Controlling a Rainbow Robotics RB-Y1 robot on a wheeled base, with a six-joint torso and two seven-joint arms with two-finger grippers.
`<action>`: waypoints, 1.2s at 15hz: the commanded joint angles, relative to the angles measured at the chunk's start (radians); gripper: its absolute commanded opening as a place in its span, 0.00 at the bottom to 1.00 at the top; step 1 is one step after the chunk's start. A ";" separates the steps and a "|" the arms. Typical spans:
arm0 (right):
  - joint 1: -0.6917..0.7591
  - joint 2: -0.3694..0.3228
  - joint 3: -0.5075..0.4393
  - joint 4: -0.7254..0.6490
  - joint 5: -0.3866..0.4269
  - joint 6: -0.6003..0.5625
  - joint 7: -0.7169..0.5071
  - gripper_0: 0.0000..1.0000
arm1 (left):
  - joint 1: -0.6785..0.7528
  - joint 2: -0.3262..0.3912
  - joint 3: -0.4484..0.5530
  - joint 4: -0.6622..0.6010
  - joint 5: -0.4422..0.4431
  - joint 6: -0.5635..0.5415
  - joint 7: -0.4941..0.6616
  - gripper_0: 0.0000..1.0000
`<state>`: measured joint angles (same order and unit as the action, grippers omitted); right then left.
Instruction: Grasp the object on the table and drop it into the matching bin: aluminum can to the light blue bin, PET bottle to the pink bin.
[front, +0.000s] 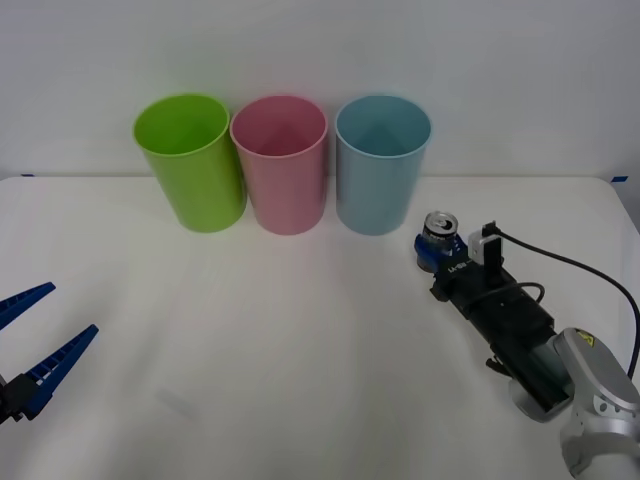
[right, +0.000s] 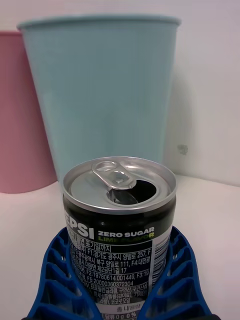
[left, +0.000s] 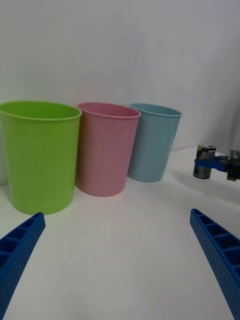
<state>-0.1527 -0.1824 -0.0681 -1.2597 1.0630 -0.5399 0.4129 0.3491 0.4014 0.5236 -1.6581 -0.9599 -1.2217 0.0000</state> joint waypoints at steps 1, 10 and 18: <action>0.096 -0.054 0.048 -0.175 -0.008 0.015 -0.118 0.00 | 0.000 0.000 0.000 0.000 0.000 0.000 0.000 1.00; 0.165 -0.212 0.085 -0.523 0.002 0.018 -0.441 0.00 | 0.000 0.000 0.000 0.000 0.000 0.000 0.000 1.00; -0.027 -0.290 0.087 -0.506 0.034 0.040 -0.565 0.00 | 0.000 0.000 0.000 0.000 0.000 0.000 0.000 1.00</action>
<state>-0.1535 -0.4723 0.0184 -1.7884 1.0913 -0.5005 -0.1480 0.3490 0.4014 0.5236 -1.6581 -0.9599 -1.2217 0.0000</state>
